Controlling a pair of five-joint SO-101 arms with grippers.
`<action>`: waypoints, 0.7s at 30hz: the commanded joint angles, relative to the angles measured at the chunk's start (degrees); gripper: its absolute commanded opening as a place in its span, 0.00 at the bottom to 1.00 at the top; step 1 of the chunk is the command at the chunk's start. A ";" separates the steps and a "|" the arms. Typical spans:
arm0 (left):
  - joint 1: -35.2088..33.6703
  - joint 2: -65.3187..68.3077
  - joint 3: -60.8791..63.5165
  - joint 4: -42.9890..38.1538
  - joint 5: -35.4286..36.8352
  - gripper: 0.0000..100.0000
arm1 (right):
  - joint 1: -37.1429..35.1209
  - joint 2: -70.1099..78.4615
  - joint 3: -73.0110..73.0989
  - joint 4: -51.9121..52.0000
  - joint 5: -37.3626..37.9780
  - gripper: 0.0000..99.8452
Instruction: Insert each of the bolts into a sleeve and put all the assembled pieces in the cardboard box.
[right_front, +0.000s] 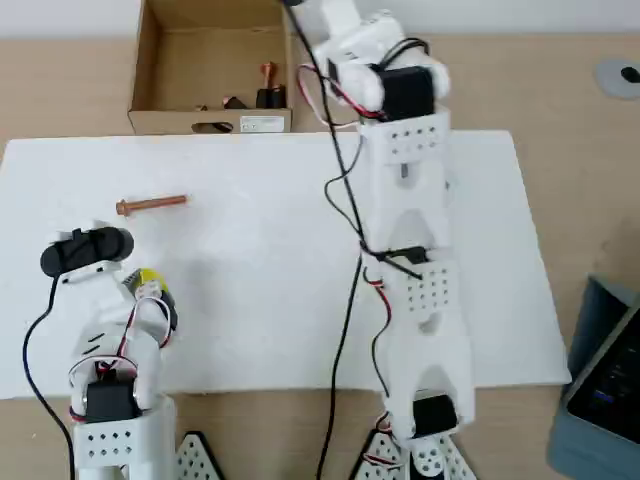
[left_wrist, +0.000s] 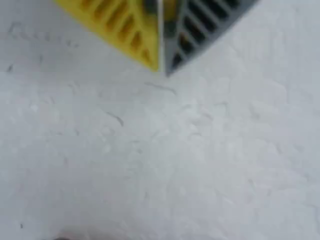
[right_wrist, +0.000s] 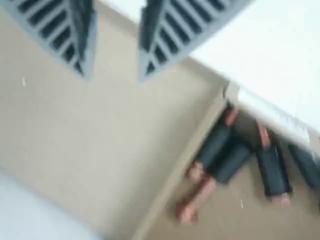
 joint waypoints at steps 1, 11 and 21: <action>-0.62 -0.40 0.62 0.09 -0.09 0.00 | 1.98 -6.55 -3.12 6.15 -0.53 0.06; -0.62 -0.40 0.62 0.18 -0.09 0.00 | 9.01 -7.34 -1.54 13.27 -0.26 0.06; -0.62 -0.40 0.62 0.18 -0.09 0.00 | 16.48 -14.46 22.73 13.27 5.10 0.07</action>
